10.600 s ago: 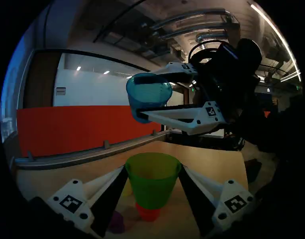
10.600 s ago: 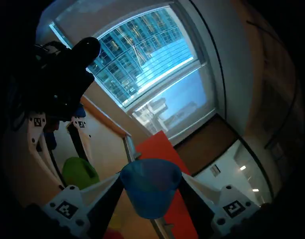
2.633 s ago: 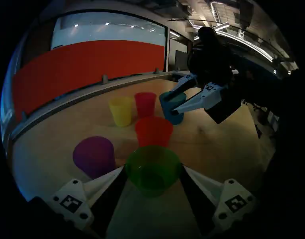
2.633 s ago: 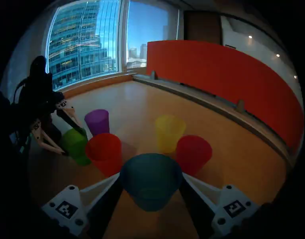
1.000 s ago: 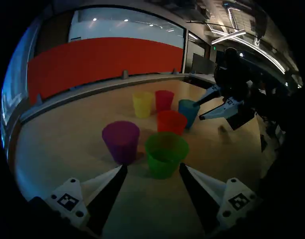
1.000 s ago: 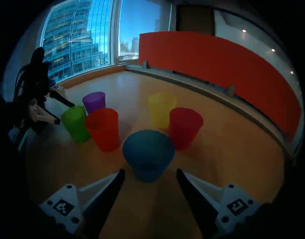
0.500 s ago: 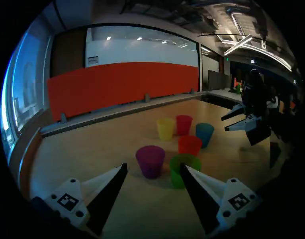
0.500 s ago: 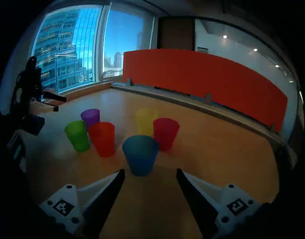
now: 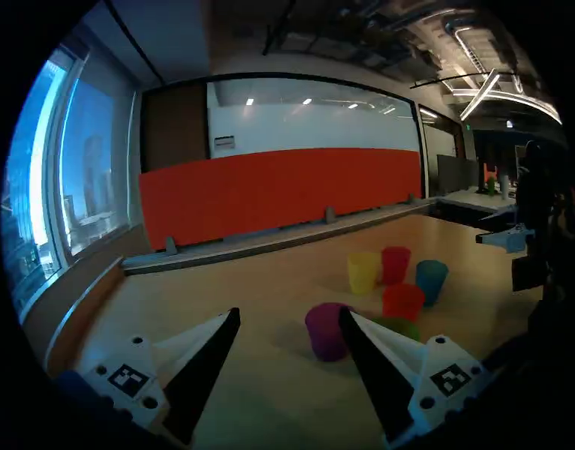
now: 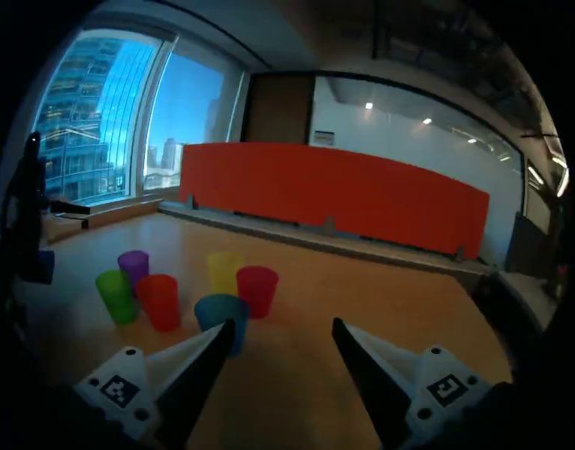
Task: Pour water
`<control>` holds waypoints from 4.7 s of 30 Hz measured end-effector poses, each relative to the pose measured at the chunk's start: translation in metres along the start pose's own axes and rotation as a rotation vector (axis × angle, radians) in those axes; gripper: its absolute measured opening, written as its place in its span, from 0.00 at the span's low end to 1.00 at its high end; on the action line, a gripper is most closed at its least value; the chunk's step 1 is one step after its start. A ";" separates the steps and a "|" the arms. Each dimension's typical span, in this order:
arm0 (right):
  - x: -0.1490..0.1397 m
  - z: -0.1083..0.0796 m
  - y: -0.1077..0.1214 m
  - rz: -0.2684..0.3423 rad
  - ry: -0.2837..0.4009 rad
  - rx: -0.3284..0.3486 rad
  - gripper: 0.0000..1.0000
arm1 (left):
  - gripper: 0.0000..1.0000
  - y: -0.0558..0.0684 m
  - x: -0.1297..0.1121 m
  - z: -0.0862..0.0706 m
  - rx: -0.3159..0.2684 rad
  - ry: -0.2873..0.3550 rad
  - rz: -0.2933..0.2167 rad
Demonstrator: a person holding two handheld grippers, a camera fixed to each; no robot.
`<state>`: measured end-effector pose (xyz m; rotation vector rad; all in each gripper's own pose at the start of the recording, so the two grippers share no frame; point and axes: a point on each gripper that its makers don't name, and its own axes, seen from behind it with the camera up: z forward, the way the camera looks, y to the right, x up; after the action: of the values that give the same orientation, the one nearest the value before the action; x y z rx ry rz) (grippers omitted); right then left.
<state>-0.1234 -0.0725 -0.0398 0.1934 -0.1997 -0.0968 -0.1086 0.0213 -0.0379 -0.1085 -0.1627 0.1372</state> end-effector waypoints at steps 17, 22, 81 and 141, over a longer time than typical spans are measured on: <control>0.048 -0.016 0.021 0.056 0.174 -0.176 1.00 | 0.97 -0.031 0.032 -0.012 0.202 0.148 -0.094; 0.060 -0.016 0.020 0.085 0.217 -0.186 1.00 | 0.97 -0.032 0.034 -0.013 0.230 0.164 -0.082; 0.047 -0.012 0.019 0.150 0.200 -0.228 1.00 | 0.97 -0.031 -0.037 0.028 0.294 0.178 -0.135; 0.011 0.019 0.075 0.160 0.283 -0.307 1.00 | 0.97 -0.029 -0.037 0.023 0.288 0.180 -0.128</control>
<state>-0.1108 -0.0040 -0.0045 -0.1155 0.0827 0.0592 -0.1444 -0.0108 -0.0176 0.1758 0.0303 0.0216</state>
